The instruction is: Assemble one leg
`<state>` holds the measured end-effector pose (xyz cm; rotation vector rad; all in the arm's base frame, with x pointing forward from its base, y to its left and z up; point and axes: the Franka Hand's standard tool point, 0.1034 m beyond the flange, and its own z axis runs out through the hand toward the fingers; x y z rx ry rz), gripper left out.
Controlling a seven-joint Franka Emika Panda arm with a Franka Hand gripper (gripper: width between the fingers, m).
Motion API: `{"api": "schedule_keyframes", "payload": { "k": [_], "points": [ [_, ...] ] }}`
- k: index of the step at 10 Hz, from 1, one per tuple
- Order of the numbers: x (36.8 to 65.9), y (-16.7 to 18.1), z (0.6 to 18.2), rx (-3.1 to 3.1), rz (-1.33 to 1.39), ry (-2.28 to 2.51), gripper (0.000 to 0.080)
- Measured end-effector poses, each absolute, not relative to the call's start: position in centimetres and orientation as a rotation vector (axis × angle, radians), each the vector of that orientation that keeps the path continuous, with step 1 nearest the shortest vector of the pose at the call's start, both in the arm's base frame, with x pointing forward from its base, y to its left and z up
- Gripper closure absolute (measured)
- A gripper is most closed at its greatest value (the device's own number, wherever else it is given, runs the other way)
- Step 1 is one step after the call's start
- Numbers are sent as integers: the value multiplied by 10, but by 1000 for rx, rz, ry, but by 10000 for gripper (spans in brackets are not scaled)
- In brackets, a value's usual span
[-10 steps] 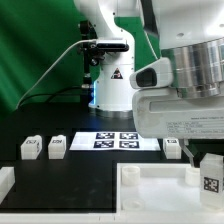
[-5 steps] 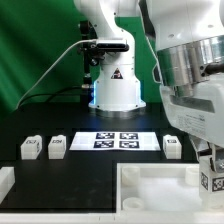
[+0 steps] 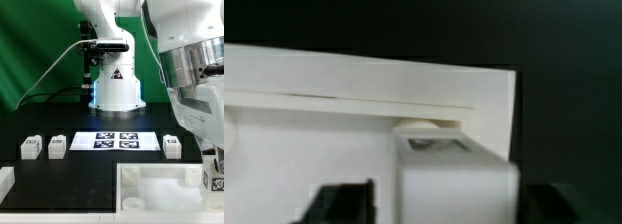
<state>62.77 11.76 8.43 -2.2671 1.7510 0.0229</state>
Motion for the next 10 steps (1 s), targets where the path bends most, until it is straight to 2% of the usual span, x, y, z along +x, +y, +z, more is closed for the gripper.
{"api": "schedule_keyframes", "payload": {
  "k": [1, 2, 5, 8, 10],
  "points": [
    [627, 117, 84, -2422, 0, 1557, 239],
    [626, 121, 84, -2586, -22, 1333, 168],
    [626, 120, 84, -2776, -74, 929, 155],
    [635, 114, 86, -3036, -91, 114, 151],
    [635, 117, 84, -3036, -88, 127, 151]
  ]
}}
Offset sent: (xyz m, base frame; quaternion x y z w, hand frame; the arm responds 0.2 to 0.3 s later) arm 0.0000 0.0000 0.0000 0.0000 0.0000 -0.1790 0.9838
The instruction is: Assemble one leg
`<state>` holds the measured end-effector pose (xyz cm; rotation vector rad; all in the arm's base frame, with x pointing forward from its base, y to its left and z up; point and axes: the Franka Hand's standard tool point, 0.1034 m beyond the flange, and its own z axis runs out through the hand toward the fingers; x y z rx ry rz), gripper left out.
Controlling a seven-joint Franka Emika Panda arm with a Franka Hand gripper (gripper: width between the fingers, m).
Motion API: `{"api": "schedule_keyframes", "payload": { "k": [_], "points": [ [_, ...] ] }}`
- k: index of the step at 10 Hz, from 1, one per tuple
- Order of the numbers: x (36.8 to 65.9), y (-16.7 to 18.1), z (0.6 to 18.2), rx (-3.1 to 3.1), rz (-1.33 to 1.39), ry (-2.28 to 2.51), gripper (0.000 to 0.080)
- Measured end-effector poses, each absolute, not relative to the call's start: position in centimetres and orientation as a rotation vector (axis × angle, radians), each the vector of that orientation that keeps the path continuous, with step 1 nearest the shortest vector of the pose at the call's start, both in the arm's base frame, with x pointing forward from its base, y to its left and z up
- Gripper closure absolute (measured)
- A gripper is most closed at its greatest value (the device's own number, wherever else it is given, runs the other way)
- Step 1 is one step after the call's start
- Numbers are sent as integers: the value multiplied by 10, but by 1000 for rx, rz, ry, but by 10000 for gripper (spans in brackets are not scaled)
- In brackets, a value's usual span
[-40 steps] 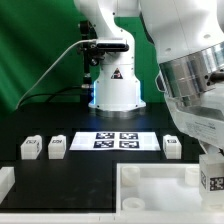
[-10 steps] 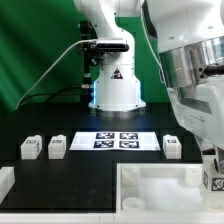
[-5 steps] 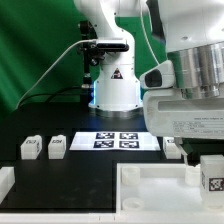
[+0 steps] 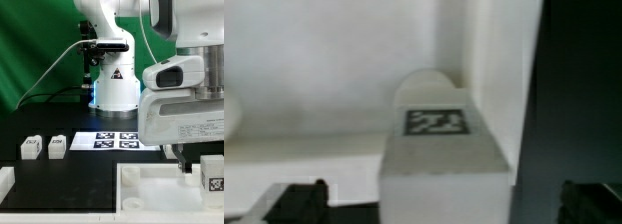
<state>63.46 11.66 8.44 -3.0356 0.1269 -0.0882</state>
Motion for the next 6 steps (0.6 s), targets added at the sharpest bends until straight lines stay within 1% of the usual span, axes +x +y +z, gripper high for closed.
{"api": "schedule_keyframes", "payload": {
  "k": [1, 2, 3, 4, 5, 6],
  "points": [
    [635, 117, 84, -3035, -88, 133, 247],
    [634, 118, 84, -3013, -77, 292, 452],
    [634, 120, 85, -2982, -64, 456, 452],
    [634, 119, 85, -2961, -58, 574, 500],
    [635, 119, 85, -2939, -52, 673, 500],
    [635, 117, 85, -2838, -41, 980, 500]
  ]
}}
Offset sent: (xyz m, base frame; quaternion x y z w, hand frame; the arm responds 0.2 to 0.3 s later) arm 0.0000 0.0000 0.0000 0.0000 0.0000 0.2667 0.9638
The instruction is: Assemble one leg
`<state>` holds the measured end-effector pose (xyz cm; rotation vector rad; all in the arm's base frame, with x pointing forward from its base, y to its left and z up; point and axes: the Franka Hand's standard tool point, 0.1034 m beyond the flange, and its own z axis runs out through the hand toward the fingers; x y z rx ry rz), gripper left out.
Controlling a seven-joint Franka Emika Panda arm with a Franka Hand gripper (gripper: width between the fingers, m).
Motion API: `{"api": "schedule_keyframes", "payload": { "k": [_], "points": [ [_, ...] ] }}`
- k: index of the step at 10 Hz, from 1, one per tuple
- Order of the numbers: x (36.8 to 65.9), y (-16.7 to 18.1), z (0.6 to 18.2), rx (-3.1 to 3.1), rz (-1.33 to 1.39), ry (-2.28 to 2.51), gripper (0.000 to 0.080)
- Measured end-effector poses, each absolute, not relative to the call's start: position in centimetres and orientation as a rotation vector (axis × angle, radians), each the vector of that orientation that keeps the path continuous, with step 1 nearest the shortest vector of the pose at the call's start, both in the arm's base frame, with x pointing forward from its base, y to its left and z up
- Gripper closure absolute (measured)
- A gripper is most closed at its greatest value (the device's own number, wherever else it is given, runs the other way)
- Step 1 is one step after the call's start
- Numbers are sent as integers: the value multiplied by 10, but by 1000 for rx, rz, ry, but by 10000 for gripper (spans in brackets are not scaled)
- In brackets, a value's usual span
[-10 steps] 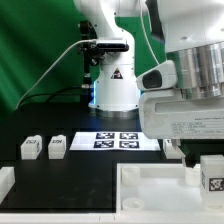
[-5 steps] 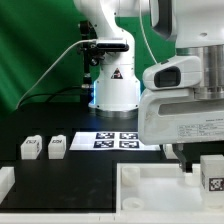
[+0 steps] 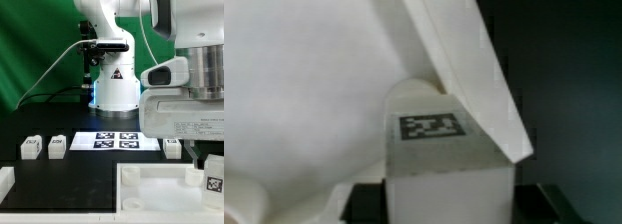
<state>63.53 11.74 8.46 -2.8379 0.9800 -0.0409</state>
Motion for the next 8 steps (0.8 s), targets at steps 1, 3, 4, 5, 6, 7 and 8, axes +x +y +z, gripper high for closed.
{"api": "schedule_keyframes", "payload": {
  "k": [1, 3, 4, 5, 6, 7, 8],
  "points": [
    [635, 116, 84, -2722, -45, 1246, 500],
    [630, 111, 83, -2417, -70, 1658, 500],
    [629, 110, 83, -2276, -39, 1797, 499],
    [629, 110, 83, -2220, -21, 1855, 499],
    [629, 111, 83, -2223, -21, 1852, 499],
    [629, 111, 83, -2251, -27, 1817, 499],
    [628, 112, 81, -2331, -40, 1721, 436]
  ]
}}
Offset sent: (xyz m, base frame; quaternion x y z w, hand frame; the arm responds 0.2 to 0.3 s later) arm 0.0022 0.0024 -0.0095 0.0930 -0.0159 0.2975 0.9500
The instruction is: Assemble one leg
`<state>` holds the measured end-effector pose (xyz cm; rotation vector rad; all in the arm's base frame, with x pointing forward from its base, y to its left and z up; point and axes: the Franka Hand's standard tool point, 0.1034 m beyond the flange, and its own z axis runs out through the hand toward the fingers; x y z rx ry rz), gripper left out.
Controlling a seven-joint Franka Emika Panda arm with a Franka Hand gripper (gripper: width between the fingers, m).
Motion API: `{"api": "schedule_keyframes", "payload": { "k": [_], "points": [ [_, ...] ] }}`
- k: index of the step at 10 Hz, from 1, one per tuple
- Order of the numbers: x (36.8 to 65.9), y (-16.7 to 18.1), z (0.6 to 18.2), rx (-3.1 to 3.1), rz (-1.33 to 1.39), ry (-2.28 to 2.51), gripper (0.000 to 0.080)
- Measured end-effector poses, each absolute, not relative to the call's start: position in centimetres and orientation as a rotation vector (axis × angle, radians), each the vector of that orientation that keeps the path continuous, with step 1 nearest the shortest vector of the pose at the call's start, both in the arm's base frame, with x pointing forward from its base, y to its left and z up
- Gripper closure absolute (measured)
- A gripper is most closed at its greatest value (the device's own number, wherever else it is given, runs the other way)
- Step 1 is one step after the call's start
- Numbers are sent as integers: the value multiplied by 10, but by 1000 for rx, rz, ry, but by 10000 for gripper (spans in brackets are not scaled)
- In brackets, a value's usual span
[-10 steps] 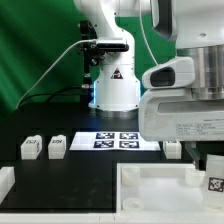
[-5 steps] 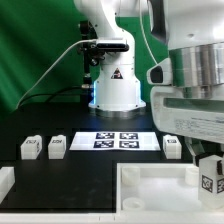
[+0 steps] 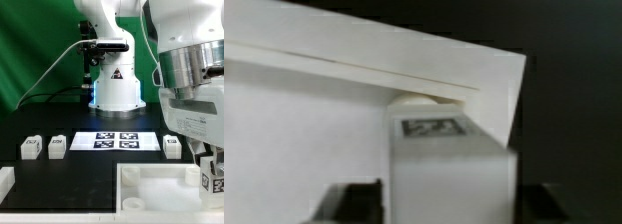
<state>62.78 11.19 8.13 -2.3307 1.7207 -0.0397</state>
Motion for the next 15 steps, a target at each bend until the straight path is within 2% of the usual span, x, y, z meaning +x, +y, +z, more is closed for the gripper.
{"api": "schedule_keyframes", "payload": {
  "k": [1, 2, 3, 6, 8, 9, 10, 12, 13, 14, 15],
  "points": [
    [625, 118, 78, -2437, -51, 1575, 253],
    [622, 125, 77, -2608, -49, 1338, 253],
    [625, 128, 80, -2741, -62, 1096, 171],
    [627, 122, 79, -2885, -115, 705, 151],
    [637, 119, 84, -3068, -156, 111, 150],
    [639, 123, 83, -3080, -163, 0, 150],
    [639, 121, 83, -3079, -162, 31, 162],
    [639, 121, 83, -3077, -160, 77, 428],
    [639, 120, 83, -3059, -154, 259, 428],
    [639, 119, 83, -3039, -148, 397, 505],
    [639, 118, 83, -3018, -143, 503, 505]
  ]
}}
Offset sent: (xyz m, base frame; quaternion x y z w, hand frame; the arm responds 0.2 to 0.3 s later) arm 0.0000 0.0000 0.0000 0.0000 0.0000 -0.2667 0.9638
